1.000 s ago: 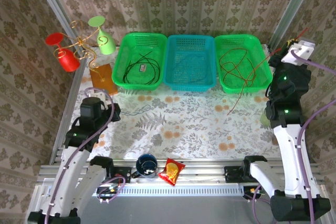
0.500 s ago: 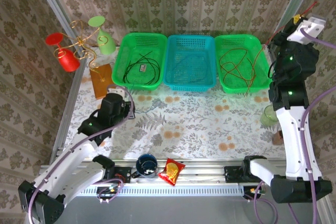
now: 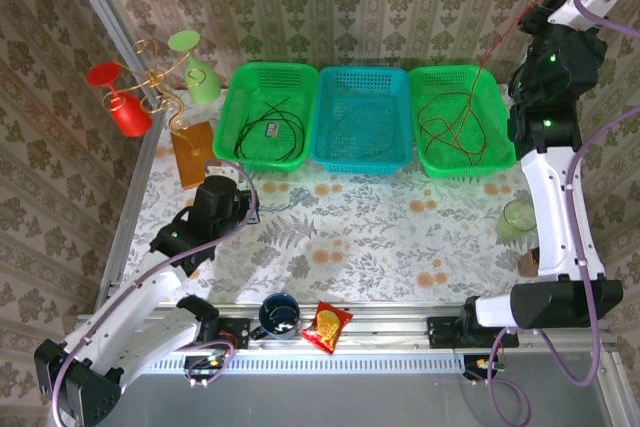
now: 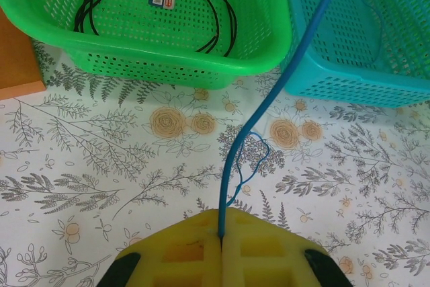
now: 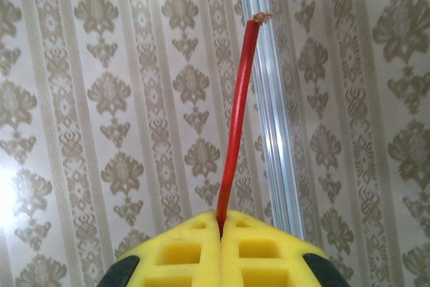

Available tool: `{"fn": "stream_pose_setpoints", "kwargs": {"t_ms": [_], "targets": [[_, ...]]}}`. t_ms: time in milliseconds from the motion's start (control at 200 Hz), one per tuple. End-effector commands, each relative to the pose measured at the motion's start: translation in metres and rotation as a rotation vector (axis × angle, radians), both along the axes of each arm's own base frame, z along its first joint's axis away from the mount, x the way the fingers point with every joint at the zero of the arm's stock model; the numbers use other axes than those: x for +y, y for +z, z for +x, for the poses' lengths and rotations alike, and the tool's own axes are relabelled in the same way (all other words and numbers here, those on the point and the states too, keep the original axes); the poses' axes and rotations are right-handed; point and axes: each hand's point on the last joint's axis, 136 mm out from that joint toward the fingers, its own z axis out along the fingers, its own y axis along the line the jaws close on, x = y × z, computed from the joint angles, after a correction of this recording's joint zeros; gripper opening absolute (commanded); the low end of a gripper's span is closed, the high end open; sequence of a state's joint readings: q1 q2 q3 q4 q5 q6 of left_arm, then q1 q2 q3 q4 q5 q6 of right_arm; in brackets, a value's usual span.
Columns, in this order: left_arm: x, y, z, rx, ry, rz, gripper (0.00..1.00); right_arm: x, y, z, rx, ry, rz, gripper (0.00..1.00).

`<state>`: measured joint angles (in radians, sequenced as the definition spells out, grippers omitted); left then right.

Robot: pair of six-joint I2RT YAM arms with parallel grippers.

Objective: Untangle the cables

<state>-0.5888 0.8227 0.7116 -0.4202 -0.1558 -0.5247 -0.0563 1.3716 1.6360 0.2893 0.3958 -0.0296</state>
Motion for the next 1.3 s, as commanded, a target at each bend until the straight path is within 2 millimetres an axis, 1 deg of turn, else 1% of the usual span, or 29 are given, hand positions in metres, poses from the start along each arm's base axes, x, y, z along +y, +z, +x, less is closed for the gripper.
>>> {"fn": "stream_pose_setpoints", "kwargs": {"t_ms": [0,20,75,95,180,190,235,265,280,285,320,325,470,575,670,770,785,805,860,915,985,1025,1070,1095,1125,1140,1155,1235,1295], "targets": [[0.001,0.011,-0.001,-0.017,0.021,-0.023,0.00,0.001,-0.011,0.009,0.007,-0.008,-0.007,0.00],[0.001,0.011,-0.001,-0.017,0.021,-0.024,0.00,0.000,-0.016,0.012,0.015,-0.011,-0.009,0.00],[0.000,0.012,-0.001,-0.017,0.020,-0.027,0.00,-0.001,-0.041,0.020,0.057,-0.022,-0.006,0.00],[0.000,0.012,-0.001,-0.017,0.019,-0.027,0.00,-0.002,-0.046,0.021,0.066,-0.027,-0.005,0.00],[-0.001,0.012,-0.001,-0.016,0.017,-0.027,0.00,-0.004,-0.081,0.025,0.134,-0.050,0.002,0.00],[-0.001,0.012,-0.001,-0.015,0.016,-0.028,0.00,-0.004,-0.088,0.026,0.146,-0.051,0.003,0.00],[-0.001,0.011,-0.001,-0.014,0.014,-0.024,0.00,-0.003,-0.103,0.026,0.174,-0.049,0.003,0.00],[-0.002,0.011,-0.001,-0.013,0.013,-0.023,0.00,-0.003,-0.117,0.026,0.197,-0.049,0.009,0.00],[-0.002,0.010,0.000,-0.012,0.014,-0.022,0.00,-0.003,-0.119,0.025,0.199,-0.050,0.011,0.00],[-0.002,0.010,-0.001,-0.012,0.013,-0.022,0.00,-0.003,-0.125,0.026,0.211,-0.050,0.013,0.00],[-0.002,0.010,0.000,-0.011,0.010,-0.022,0.00,-0.002,-0.136,0.025,0.232,-0.050,0.017,0.00],[-0.002,0.010,0.000,-0.011,0.010,-0.022,0.00,-0.002,-0.141,0.025,0.242,-0.048,0.017,0.00],[-0.006,0.010,0.002,-0.008,0.005,-0.027,0.00,0.001,-0.206,0.023,0.366,-0.042,0.043,0.00],[-0.008,0.010,0.003,-0.010,0.002,-0.036,0.00,-0.006,-0.252,0.022,0.469,-0.091,0.061,0.00],[-0.011,0.010,0.004,-0.007,-0.006,-0.033,0.00,-0.017,-0.283,0.023,0.540,-0.171,0.067,0.00],[-0.013,0.010,0.004,-0.002,-0.015,-0.030,0.00,-0.023,-0.308,0.033,0.637,-0.219,0.060,0.00],[-0.013,0.010,0.003,-0.001,-0.015,-0.029,0.00,-0.024,-0.309,0.033,0.646,-0.225,0.063,0.00],[-0.012,0.010,0.004,-0.001,-0.013,-0.028,0.00,-0.025,-0.324,0.038,0.692,-0.235,0.069,0.00],[-0.013,0.010,0.002,0.000,-0.017,-0.026,0.00,-0.027,-0.339,0.043,0.749,-0.246,0.081,0.00],[-0.012,0.011,0.001,0.000,-0.015,-0.024,0.00,-0.023,-0.353,0.051,0.801,-0.215,0.095,0.00],[-0.012,0.010,-0.001,-0.001,-0.014,-0.025,0.00,-0.007,-0.372,0.063,0.876,-0.106,0.110,0.00],[-0.011,0.011,-0.002,-0.003,-0.013,-0.026,0.00,-0.001,-0.384,0.067,0.923,-0.075,0.122,0.00],[-0.010,0.009,-0.003,-0.002,-0.011,-0.022,0.00,0.000,-0.397,0.071,0.968,-0.063,0.133,0.00],[-0.010,0.010,-0.003,-0.004,-0.012,-0.023,0.00,0.000,-0.407,0.073,1.003,-0.066,0.135,0.00],[-0.010,0.011,-0.004,-0.005,-0.013,-0.024,0.00,-0.001,-0.413,0.076,1.027,-0.066,0.136,0.00],[-0.010,0.012,-0.004,-0.007,-0.014,-0.024,0.00,-0.001,-0.421,0.078,1.054,-0.064,0.138,0.00],[-0.010,0.011,-0.004,-0.006,-0.014,-0.023,0.00,-0.001,-0.423,0.080,1.062,-0.060,0.141,0.00],[-0.009,0.014,-0.005,-0.010,-0.017,-0.019,0.00,0.003,-0.451,0.088,1.174,-0.011,0.167,0.00],[-0.008,0.016,-0.006,-0.013,-0.018,-0.017,0.00,0.006,-0.464,0.096,1.227,0.008,0.177,0.00]]}}
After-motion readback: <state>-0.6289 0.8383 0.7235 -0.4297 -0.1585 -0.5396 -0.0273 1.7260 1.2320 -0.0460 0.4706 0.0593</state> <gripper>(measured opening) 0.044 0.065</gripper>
